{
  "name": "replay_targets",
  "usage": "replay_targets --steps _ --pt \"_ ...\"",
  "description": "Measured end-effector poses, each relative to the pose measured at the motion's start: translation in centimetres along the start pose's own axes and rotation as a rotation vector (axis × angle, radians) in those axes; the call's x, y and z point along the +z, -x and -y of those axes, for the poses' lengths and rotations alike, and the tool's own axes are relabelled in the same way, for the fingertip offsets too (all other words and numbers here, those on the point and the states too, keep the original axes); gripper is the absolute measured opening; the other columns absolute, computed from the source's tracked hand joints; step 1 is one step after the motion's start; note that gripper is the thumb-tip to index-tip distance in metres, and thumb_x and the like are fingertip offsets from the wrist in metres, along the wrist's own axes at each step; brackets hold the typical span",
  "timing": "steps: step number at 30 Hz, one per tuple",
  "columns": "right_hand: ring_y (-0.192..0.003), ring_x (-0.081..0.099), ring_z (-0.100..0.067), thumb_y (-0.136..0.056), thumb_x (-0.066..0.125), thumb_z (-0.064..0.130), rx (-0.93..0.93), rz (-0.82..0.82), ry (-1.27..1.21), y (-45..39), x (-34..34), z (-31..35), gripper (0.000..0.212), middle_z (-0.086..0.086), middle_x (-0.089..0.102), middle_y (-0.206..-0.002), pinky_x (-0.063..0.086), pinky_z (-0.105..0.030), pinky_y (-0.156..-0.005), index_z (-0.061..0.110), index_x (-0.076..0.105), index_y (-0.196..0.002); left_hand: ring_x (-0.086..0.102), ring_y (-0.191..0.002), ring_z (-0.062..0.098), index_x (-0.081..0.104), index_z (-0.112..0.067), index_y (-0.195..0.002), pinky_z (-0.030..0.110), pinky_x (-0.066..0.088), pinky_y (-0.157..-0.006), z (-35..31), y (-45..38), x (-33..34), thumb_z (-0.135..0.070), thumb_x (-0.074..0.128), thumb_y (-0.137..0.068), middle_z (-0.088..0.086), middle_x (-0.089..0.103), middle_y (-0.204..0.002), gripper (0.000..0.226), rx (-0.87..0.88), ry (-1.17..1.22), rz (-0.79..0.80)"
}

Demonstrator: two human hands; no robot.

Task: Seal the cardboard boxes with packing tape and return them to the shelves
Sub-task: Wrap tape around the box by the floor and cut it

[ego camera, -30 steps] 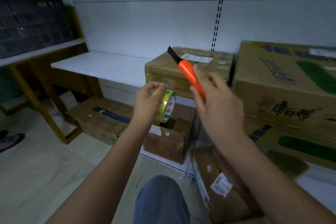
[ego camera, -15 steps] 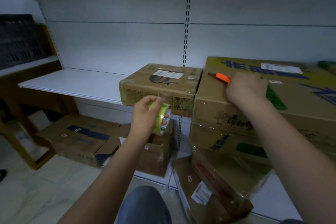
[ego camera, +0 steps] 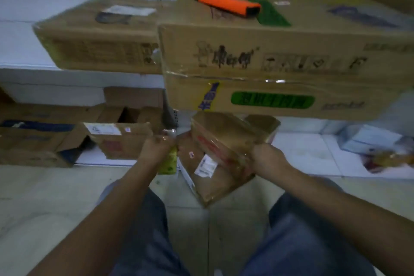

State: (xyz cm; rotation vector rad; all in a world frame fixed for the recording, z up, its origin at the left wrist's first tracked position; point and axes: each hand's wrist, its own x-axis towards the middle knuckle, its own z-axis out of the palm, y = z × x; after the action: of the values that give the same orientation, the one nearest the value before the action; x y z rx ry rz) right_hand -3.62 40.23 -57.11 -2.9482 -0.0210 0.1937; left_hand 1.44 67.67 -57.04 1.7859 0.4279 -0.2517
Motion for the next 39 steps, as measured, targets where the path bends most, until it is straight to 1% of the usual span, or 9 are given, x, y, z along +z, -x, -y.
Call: replay_targets --steps 2,5,9,13,17,20,25,33,39 --pt "-0.119 0.059 -0.035 -0.097 0.061 0.035 0.350 0.189 -0.299 -1.5 1.9 -3.3 0.045 -0.017 0.060 -0.132 0.050 -0.040 -0.096 0.006 0.055 -0.130 0.069 -0.092 0.037 0.070 0.002 -0.095 0.054 0.055 -0.092 1.1 -1.5 1.9 -0.016 0.073 -0.081 0.023 0.071 -0.095 0.023 -0.002 -0.082 0.039" --pt "-0.117 0.057 -0.036 -0.086 0.067 0.056 0.709 0.193 -0.697 -3.8 4.8 -5.4 0.085 -0.018 0.050 -0.137 0.055 -0.045 -0.092 0.002 0.036 -0.143 0.069 -0.095 0.037 0.067 -0.004 -0.091 0.049 0.056 -0.089 2.6 -6.1 4.2 -0.013 0.072 -0.082 0.021 0.070 -0.097 0.014 0.040 -0.243 0.012" --pt "-0.121 0.058 -0.036 -0.054 0.070 0.088 0.745 0.144 -0.979 -8.0 10.2 -5.4 0.130 -0.012 0.054 -0.139 0.053 -0.048 -0.097 0.008 0.031 -0.149 0.068 -0.085 0.036 0.061 -0.006 -0.113 0.046 0.059 -0.079 6.4 -15.5 5.5 -0.032 0.067 -0.072 0.015 0.070 -0.097 0.048 0.056 -0.424 -0.085" --pt "-0.117 0.058 -0.038 -0.074 0.077 0.060 0.748 0.074 -1.140 -9.5 13.1 -5.7 0.115 -0.011 0.049 -0.137 0.058 -0.053 -0.088 0.022 0.004 -0.154 0.064 -0.104 0.036 0.055 -0.007 -0.124 0.047 0.054 -0.093 5.2 -15.0 6.7 -0.032 0.066 -0.085 0.016 0.066 -0.115 0.047 0.112 -0.392 -0.173" --pt "-0.113 0.060 -0.037 -0.084 0.078 0.041 0.704 0.125 -1.236 -8.4 13.7 -8.0 0.089 -0.006 0.049 -0.135 0.062 -0.045 -0.062 0.027 0.018 -0.148 0.058 -0.114 0.031 0.045 -0.005 -0.129 0.039 0.049 -0.097 4.9 -15.2 7.2 -0.022 0.062 -0.091 0.013 0.059 -0.127 0.045 0.147 -0.291 -0.298" --pt "-0.122 0.052 -0.035 -0.092 0.068 0.022 0.732 0.153 -1.204 -7.1 13.3 -9.0 0.068 -0.007 0.046 -0.139 0.057 -0.048 -0.080 0.024 0.025 -0.145 0.057 -0.117 0.029 0.043 -0.006 -0.129 0.031 0.044 -0.090 4.8 -15.2 7.5 -0.020 0.061 -0.093 0.012 0.059 -0.129 0.042 0.186 -0.293 -0.337" --pt "-0.121 0.050 -0.033 -0.093 0.060 0.009 0.761 0.095 -1.198 -6.0 14.0 -9.8 0.058 -0.008 0.050 -0.131 0.048 -0.050 -0.095 0.019 0.032 -0.143 0.056 -0.112 0.027 0.044 -0.007 -0.130 0.030 0.044 -0.089 5.4 -14.0 9.7 -0.014 0.066 -0.091 0.011 0.056 -0.125 0.045 0.121 -0.367 -0.143" --pt "-0.119 0.054 -0.035 -0.094 0.054 0.001 0.621 0.008 -1.317 -8.0 12.7 -9.4 0.052 -0.007 0.056 -0.127 0.051 -0.054 -0.099 0.018 0.040 -0.141 0.067 -0.097 0.028 0.057 -0.013 -0.118 0.035 0.058 -0.076 6.7 -16.7 7.8 -0.028 0.074 -0.071 0.012 0.065 -0.114 0.053 0.037 -0.274 -0.011" --pt "-0.115 0.055 -0.029 -0.090 0.056 0.007 0.517 -0.053 -1.232 -9.4 9.8 -7.5 0.062 -0.004 0.057 -0.130 0.052 -0.043 -0.090 0.028 0.038 -0.146 0.059 -0.094 0.019 0.043 -0.021 -0.114 0.027 0.050 -0.070 3.8 -12.9 5.4 -0.017 0.065 -0.093 0.004 0.056 -0.114 0.031 0.104 -0.137 -0.125"
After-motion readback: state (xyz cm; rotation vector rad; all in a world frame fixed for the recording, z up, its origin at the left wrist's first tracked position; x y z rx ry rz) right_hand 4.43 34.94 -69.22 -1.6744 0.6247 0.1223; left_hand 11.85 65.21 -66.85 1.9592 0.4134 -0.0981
